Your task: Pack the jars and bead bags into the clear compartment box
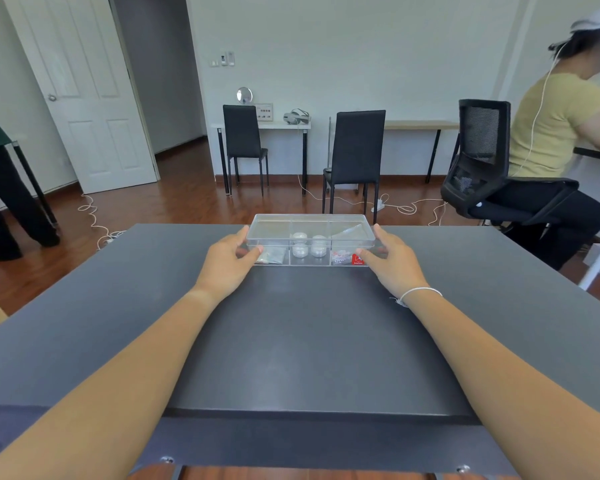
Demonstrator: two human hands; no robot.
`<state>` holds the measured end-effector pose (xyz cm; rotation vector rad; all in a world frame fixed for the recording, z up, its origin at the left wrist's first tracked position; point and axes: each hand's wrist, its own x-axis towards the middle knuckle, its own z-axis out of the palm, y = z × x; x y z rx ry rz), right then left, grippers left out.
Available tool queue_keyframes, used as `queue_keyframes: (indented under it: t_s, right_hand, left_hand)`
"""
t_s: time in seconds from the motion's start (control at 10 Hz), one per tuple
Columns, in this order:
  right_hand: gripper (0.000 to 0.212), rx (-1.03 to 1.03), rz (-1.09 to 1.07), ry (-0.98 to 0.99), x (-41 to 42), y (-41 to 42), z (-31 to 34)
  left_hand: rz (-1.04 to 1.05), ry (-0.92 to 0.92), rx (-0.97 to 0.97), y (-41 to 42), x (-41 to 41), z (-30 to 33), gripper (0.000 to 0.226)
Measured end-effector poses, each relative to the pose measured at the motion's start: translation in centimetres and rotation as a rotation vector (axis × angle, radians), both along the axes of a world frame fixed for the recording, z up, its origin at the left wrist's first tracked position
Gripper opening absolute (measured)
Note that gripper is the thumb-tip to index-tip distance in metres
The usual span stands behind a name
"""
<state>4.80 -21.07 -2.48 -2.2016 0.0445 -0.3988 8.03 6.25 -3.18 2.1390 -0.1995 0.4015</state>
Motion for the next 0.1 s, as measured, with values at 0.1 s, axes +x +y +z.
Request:
queue_keyframes:
  t_s: [0.1]
  right_hand:
    - [0.07,-0.088,-0.032,0.012,-0.66,-0.33,-0.09]
  left_hand:
    - [0.019,-0.02,0.06,0.19,-0.48,0.09,0.06]
